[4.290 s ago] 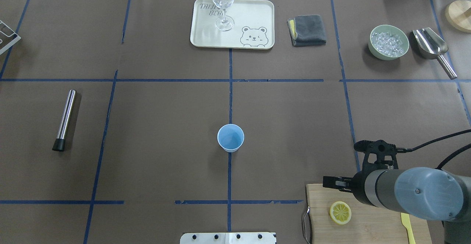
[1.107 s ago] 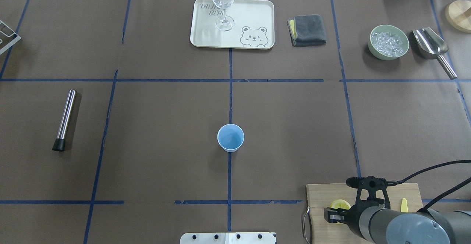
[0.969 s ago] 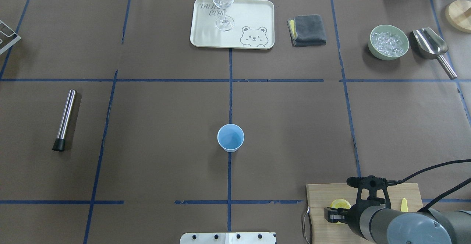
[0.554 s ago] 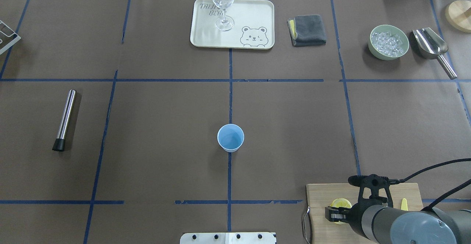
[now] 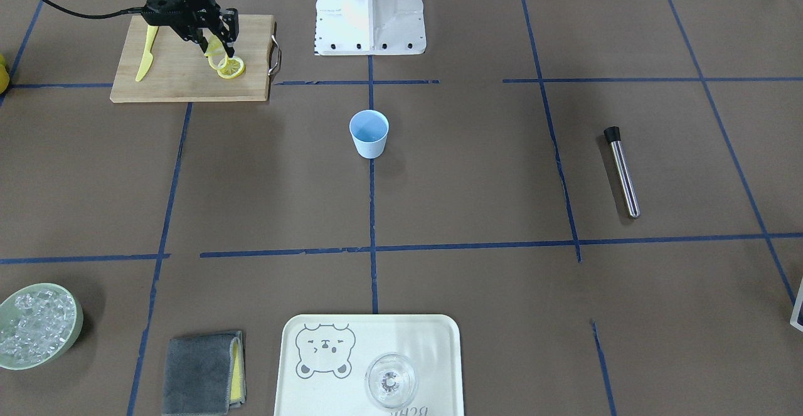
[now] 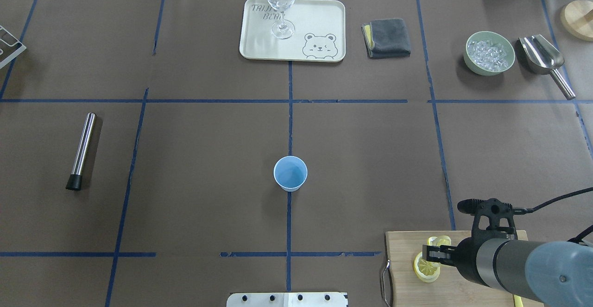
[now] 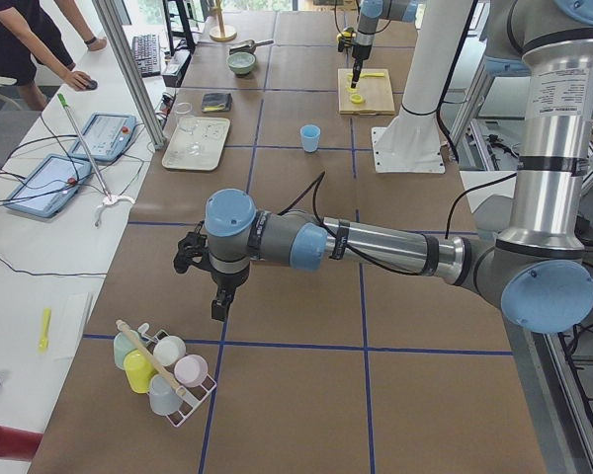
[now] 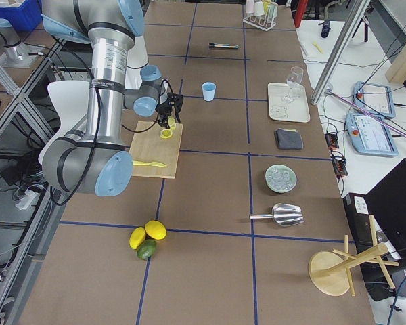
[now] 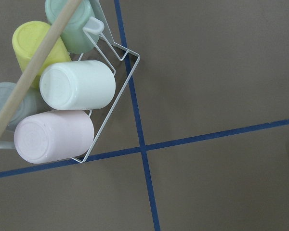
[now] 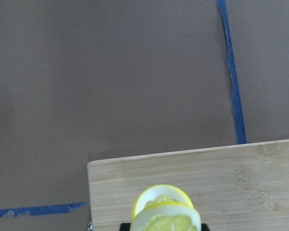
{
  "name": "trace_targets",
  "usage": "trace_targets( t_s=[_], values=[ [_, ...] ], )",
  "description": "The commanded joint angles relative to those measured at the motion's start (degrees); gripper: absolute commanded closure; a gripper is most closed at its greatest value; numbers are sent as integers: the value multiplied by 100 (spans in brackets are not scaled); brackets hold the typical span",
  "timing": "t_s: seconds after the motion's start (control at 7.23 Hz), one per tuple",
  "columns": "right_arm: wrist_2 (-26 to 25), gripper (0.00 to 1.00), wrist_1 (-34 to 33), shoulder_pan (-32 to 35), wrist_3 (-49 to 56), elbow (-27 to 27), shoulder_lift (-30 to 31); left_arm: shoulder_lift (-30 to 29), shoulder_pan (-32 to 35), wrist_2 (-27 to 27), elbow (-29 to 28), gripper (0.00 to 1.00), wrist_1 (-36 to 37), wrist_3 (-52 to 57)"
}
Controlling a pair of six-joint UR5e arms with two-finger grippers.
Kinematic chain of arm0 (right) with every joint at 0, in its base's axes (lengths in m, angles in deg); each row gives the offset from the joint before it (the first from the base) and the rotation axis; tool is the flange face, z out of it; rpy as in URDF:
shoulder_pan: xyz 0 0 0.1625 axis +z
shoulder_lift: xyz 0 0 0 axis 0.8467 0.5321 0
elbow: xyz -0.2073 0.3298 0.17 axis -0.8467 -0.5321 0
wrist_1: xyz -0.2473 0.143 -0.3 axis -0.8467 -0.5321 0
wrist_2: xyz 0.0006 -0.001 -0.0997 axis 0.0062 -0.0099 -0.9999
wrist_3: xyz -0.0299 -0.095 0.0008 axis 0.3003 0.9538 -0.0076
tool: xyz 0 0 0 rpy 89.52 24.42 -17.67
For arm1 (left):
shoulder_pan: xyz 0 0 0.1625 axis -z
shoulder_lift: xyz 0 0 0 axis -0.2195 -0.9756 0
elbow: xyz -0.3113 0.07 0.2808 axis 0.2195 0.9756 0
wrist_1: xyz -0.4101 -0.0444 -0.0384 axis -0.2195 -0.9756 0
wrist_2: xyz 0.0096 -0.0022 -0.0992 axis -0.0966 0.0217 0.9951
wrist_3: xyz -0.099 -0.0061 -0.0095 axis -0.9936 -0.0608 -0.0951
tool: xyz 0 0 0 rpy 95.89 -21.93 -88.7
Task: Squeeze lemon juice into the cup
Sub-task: 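Lift the lemon with the right gripper and carry it over the blue cup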
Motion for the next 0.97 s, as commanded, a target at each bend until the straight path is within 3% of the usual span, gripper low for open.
trace_targets(
  t_s=[0.0, 0.14, 0.42, 0.55, 0.83],
  values=[
    [565, 47, -343, 609, 0, 26, -531, -10, 0, 2, -1, 0, 0, -17],
    [942, 45, -1190, 934, 0, 26, -1310, -10, 0, 2, -1, 0, 0, -26],
    [1034, 45, -3166, 1165, 61, -157, -3364, -10, 0, 2, -1, 0, 0, -44],
    [1017, 45, -3663, 1340, 71, -585, -4262, -10, 0, 2, -1, 0, 0, -44],
    [973, 46, -3633, 1464, 79, -1901, -5399, -19, -9, 11, -19, 0, 0, -53]
  ],
)
